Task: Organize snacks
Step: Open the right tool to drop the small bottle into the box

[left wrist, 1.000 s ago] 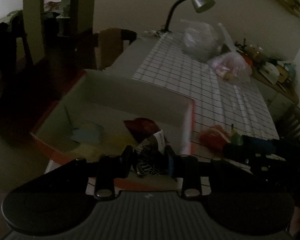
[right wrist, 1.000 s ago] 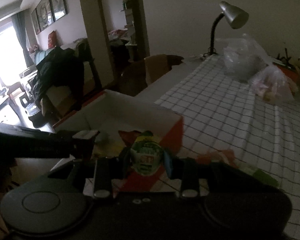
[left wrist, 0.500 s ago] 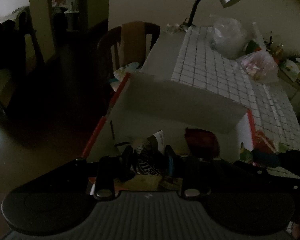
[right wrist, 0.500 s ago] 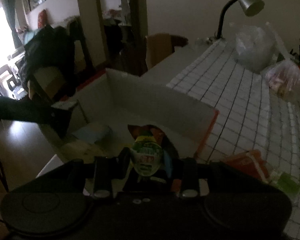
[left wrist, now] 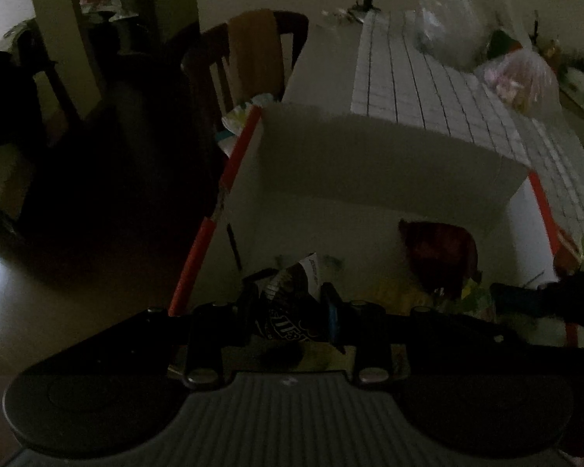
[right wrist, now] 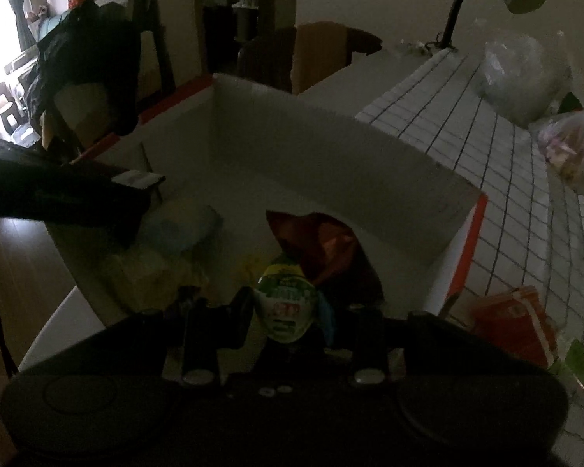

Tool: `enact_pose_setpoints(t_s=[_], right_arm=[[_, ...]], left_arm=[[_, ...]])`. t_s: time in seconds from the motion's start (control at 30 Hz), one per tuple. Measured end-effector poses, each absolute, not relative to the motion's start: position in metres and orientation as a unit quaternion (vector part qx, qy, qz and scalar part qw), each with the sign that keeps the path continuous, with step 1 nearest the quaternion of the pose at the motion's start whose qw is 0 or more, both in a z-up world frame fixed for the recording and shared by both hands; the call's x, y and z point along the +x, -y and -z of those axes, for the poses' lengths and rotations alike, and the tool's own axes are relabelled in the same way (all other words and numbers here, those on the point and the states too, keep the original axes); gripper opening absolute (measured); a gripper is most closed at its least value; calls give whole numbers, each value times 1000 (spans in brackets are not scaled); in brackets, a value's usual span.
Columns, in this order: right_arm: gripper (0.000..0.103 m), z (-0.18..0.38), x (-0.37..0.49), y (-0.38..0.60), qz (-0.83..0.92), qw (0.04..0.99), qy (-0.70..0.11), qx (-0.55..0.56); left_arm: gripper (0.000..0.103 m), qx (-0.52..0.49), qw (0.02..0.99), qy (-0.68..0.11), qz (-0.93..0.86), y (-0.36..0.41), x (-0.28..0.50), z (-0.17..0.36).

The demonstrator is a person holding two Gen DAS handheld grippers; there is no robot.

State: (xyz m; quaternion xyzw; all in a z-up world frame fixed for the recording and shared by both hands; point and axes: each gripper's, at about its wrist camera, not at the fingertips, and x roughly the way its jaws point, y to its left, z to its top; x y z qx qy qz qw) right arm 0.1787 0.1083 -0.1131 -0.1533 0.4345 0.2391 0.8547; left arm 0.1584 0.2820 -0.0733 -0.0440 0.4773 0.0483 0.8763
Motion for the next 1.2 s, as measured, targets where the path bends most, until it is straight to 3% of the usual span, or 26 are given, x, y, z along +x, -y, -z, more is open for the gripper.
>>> enact_pose_setpoints(t_s=[0.4,0.63,0.8,0.97,1.2], right_arm=[[38,120,179,-108,-231,852,-447,-147],[43,109,176,-97,-236,857,-442,-121],[49,94,169,-88,-243,864,-430,-102],[56,75,158,-79,-259,870,-412,-83],[73,50,138,-66,-273,881,-381,-67]], left_arm=[[34,-44,872,-485,-45,-285,155,82],[40,-56,882,-467,-36,-283,141,68],[51,-57,893,-446,-28,-277,128,52],[67,-56,905,-422,-18,-268,115,35],[75,-60,915,-399,-5,-259,96,18]])
